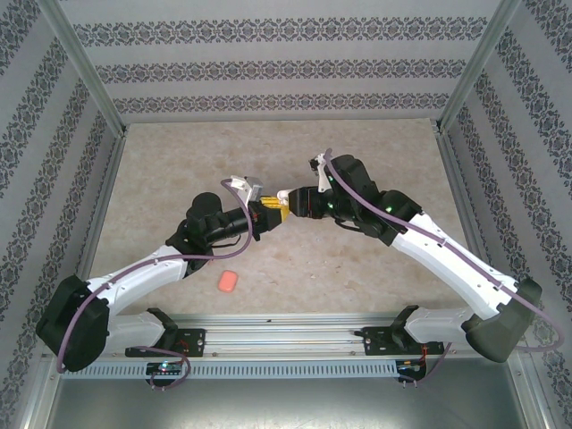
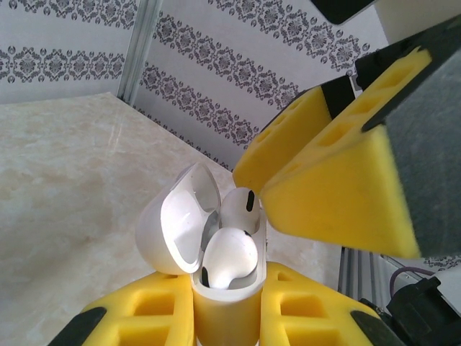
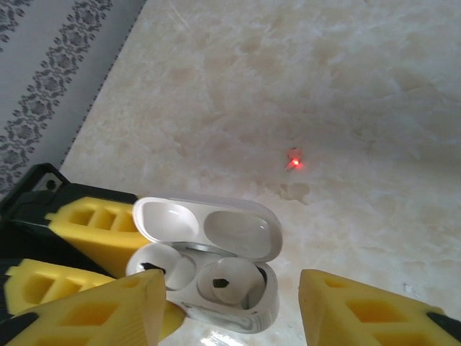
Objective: Insert the wireless bluetooth earbuds into the charging case
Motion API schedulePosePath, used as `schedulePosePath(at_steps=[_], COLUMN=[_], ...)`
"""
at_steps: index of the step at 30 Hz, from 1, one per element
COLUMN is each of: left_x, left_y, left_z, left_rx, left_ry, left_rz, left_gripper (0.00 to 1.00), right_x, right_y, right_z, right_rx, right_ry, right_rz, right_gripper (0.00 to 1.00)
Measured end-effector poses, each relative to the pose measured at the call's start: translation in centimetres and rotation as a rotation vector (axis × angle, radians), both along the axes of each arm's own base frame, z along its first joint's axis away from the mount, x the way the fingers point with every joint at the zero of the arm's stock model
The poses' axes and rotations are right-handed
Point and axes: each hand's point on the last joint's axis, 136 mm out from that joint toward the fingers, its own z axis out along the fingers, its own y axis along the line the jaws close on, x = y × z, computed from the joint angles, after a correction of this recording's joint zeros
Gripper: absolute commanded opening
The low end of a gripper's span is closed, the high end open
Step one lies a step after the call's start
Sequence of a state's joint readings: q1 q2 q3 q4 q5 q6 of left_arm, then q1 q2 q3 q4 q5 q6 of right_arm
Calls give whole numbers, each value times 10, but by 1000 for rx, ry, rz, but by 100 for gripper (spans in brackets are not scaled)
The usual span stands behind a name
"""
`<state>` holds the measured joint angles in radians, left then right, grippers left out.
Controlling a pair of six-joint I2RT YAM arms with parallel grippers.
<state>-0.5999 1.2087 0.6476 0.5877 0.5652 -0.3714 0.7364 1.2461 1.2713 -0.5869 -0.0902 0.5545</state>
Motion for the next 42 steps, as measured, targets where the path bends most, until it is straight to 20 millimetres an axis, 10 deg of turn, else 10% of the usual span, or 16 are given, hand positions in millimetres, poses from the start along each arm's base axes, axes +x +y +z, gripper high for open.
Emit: schedulePosePath(at_steps=[16,42], left_x=[-12,-17], left_y=[-9,-22], left_z=[22,31], left_rx=[-6,-42], left_ry=[-47,-56], left_rz=[-100,-207], left_gripper=[0,0], right_x=[20,20], right_y=[-40,-27], right_z=[42,14], right_rx=[204,496], right_ry=[34,283], right_rz=[-80,24], right_gripper=[42,25])
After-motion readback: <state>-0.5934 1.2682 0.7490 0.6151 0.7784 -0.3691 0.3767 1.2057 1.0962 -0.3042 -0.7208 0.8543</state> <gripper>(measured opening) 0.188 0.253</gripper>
